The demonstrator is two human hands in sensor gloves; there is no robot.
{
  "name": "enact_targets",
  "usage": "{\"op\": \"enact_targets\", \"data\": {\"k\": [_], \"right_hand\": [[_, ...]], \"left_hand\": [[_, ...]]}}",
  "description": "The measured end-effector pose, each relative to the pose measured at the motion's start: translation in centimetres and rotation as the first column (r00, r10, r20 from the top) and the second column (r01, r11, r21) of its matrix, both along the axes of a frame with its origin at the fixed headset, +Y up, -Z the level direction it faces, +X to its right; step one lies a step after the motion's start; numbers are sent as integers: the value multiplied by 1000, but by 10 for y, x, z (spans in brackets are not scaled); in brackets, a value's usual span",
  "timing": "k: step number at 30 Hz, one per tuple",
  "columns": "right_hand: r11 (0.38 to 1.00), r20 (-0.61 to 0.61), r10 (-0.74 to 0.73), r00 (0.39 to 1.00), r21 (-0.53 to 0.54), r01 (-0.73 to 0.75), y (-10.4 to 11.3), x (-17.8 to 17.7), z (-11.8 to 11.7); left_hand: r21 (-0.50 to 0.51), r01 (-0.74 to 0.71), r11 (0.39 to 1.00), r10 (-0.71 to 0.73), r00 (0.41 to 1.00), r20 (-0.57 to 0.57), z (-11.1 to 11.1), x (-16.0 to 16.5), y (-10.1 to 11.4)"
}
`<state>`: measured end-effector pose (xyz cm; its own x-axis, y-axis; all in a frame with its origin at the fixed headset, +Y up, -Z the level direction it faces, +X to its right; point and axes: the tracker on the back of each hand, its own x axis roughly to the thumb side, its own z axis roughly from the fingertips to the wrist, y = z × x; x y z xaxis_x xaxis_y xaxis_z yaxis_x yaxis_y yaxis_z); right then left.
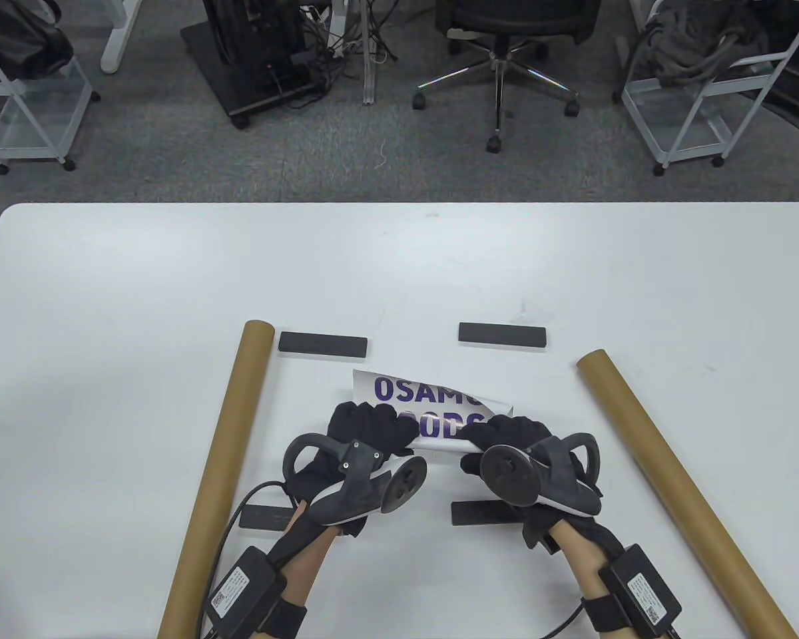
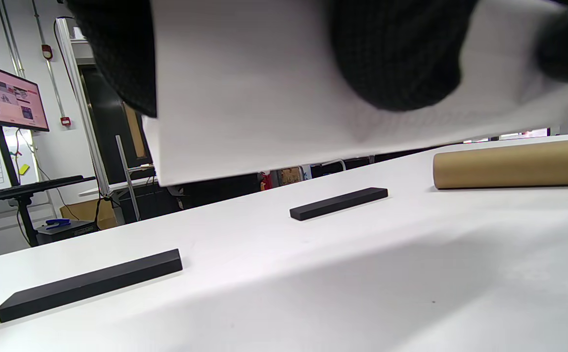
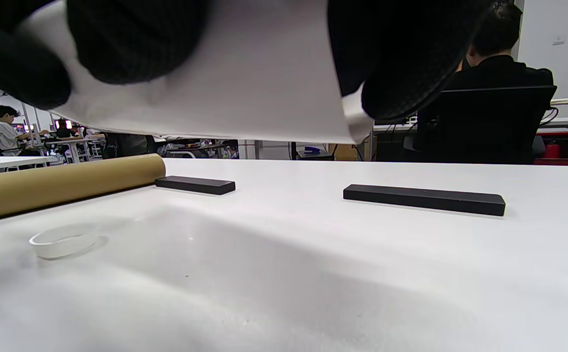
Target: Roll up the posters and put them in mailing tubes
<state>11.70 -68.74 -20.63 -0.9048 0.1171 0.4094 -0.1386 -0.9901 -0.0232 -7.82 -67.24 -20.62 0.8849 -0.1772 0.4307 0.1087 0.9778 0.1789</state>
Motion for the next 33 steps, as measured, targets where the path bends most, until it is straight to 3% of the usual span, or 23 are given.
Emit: {"op": "enact_targets", "data": {"k": [16,28,33], "right_hand": [[996,-11,3,1000,-92,-4,-3,2,-2],[999,10,-28,1000,-46,28,-3,7,-5],[996,15,-5,1000,-84,6,-4,6,-5]], "left_hand": [[-33,-26,999,26,1000,12,0,-1,0],[-70,-68,995,68,998,-11,-5,-6,-2],[-100,-88,991,87,996,-12,-5,-5,-3]]}}
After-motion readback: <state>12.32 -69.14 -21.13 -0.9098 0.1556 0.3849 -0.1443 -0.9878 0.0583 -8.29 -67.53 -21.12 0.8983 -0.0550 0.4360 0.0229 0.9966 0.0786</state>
